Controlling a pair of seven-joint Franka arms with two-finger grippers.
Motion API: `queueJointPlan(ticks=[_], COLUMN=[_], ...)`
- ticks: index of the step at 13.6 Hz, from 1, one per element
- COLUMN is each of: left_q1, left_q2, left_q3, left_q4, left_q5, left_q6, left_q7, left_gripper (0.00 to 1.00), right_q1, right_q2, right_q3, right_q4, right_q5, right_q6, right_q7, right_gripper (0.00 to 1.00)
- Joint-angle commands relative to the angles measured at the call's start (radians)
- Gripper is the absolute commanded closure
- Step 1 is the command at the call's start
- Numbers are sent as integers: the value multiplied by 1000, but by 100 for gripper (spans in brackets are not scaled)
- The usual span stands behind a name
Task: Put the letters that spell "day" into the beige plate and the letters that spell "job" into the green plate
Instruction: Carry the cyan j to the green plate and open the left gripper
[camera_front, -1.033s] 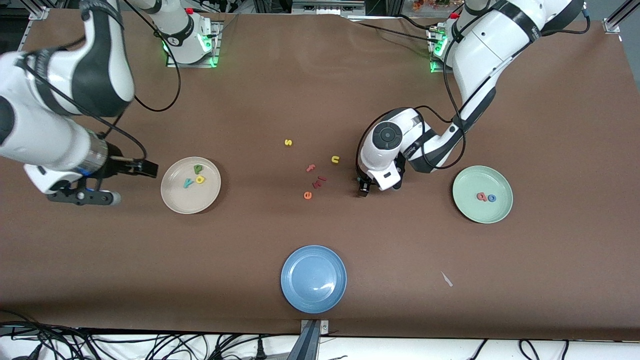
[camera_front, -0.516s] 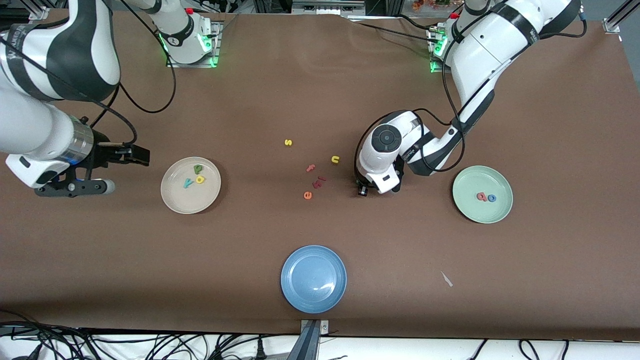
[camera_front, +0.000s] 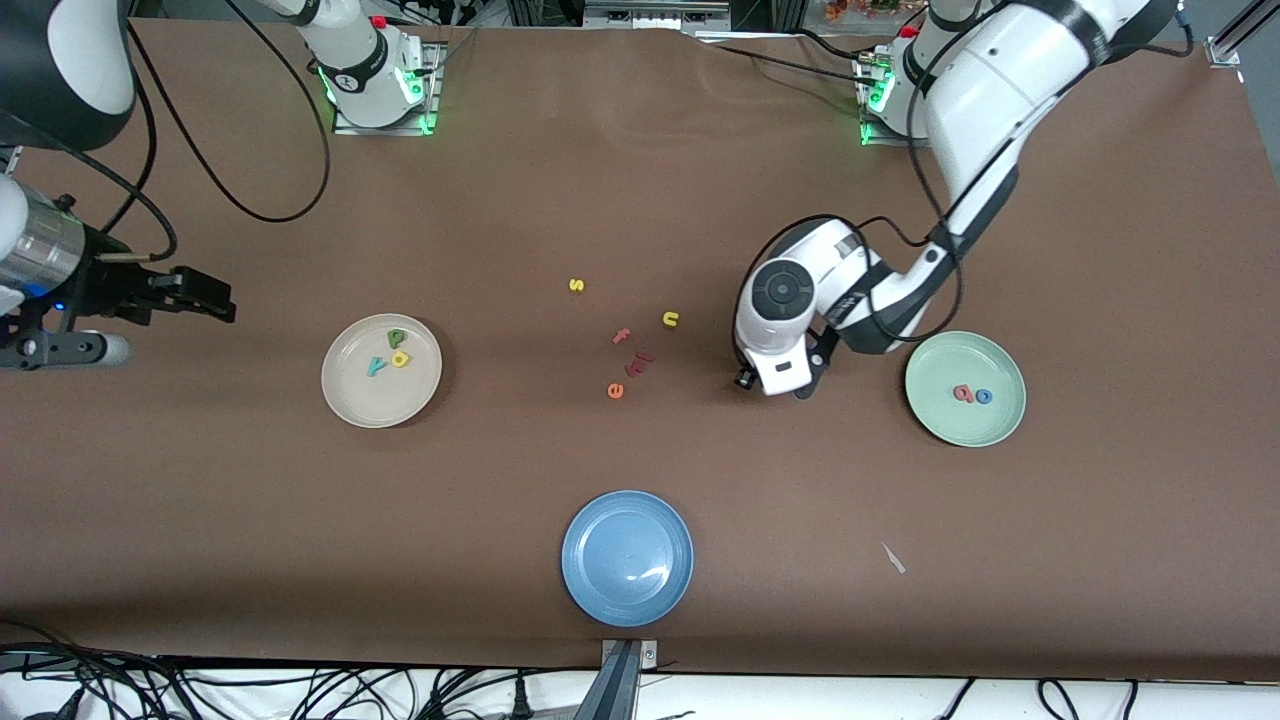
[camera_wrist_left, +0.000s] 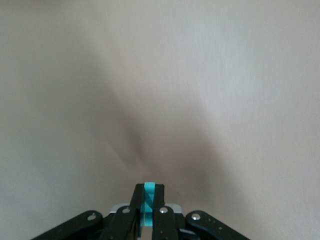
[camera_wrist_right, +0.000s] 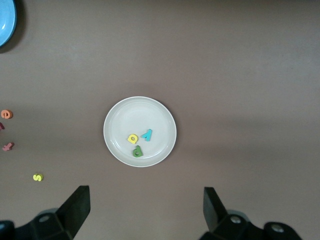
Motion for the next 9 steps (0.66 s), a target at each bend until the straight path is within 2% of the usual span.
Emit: queueJointPlan(ticks=[1, 2, 4, 7, 9], left_q1=[195, 247, 327, 430, 479], left_q2=[-50, -50, -47, -36, -10], left_q3=[-91, -100, -97, -76, -68], left_q4=[-31, -30, -33, -39, -33], left_q5=[-27, -26, -18, 3, 61], left_q6=[-108, -134, -148, -157, -145], left_q7=[251, 328, 492, 721, 813], left_gripper=[100, 100, 100, 100, 100], right_q1=[-160, -205, -237, -257, -260], right_q2=[-169, -208, -260, -286, -285], right_q3=[208, 253, 268, 287, 282], right_q4=[-237, -294, -365, -359, -354], right_q5=[-73, -76, -76, -74, -62], right_q6=[128, 166, 221, 205, 189], right_q7=[-2, 3, 3, -14, -12], right_gripper=[0, 0, 0, 0, 0])
